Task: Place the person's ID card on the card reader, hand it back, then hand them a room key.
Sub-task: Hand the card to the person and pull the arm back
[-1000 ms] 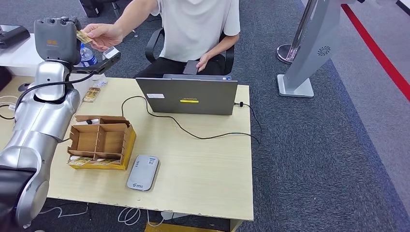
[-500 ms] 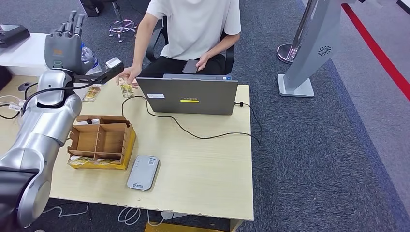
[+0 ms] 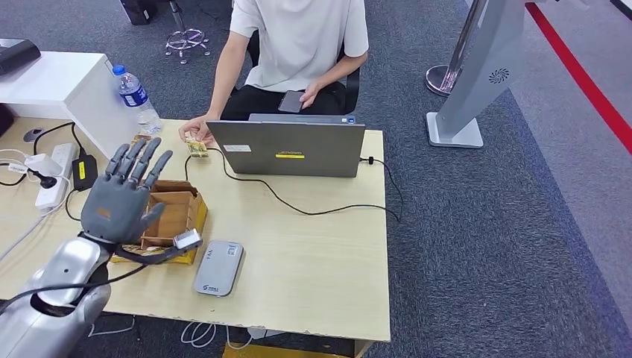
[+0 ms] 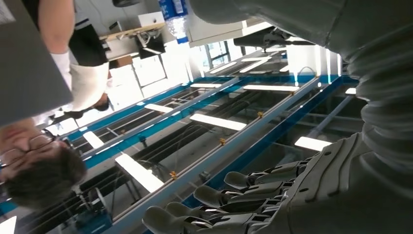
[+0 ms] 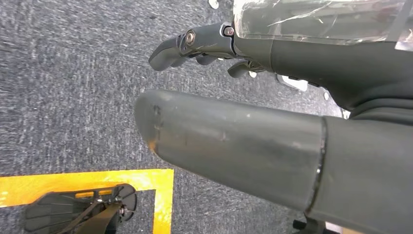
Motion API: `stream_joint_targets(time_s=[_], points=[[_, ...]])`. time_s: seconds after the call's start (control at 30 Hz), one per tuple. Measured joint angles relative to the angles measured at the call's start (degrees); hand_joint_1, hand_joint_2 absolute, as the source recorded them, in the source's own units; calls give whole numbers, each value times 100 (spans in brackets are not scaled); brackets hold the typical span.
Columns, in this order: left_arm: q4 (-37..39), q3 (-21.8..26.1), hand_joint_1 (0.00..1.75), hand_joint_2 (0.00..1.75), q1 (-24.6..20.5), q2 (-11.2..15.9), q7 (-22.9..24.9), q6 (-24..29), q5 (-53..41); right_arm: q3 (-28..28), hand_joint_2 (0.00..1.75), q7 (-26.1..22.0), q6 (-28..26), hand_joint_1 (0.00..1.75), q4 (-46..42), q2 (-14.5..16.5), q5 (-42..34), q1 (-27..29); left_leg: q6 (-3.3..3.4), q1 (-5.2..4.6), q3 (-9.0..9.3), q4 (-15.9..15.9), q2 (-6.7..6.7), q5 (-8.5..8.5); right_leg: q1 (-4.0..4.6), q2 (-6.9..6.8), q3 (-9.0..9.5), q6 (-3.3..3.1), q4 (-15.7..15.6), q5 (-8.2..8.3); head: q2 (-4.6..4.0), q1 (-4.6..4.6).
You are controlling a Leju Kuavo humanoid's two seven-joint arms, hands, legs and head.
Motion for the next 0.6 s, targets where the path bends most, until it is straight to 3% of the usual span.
stream_joint_targets(time_s=[0.13, 0.27, 0.43, 0.6], points=[[-829, 49, 0, 175, 1125, 277, 54, 85, -292, -191, 0, 0, -21, 0, -1, 21, 3, 15, 4, 0, -3, 0, -12, -5, 0, -9, 3, 7, -1, -8, 0, -1], [-1245, 132, 0, 175, 1849, 454, 202, -27, -347, -329, 0, -4, -28, 0, -1, 43, 39, 21, 4, 1, -3, 0, -20, -5, 0, -16, 5, 7, -1, -9, 0, -2], [-1358, 199, 0, 175, 2218, 533, 371, -332, -160, -426, 0, 14, -28, 0, -2, 73, 122, 20, 6, 1, 0, 0, -30, 0, 1, -26, 11, 7, -1, -7, 0, -1], [-1204, 281, 0, 175, 2218, 501, 481, -615, 44, -485, 0, 55, -21, 0, -6, 98, 232, 19, 5, 1, 0, 0, -34, 5, 1, -34, 13, 3, -1, -3, 0, -1]])
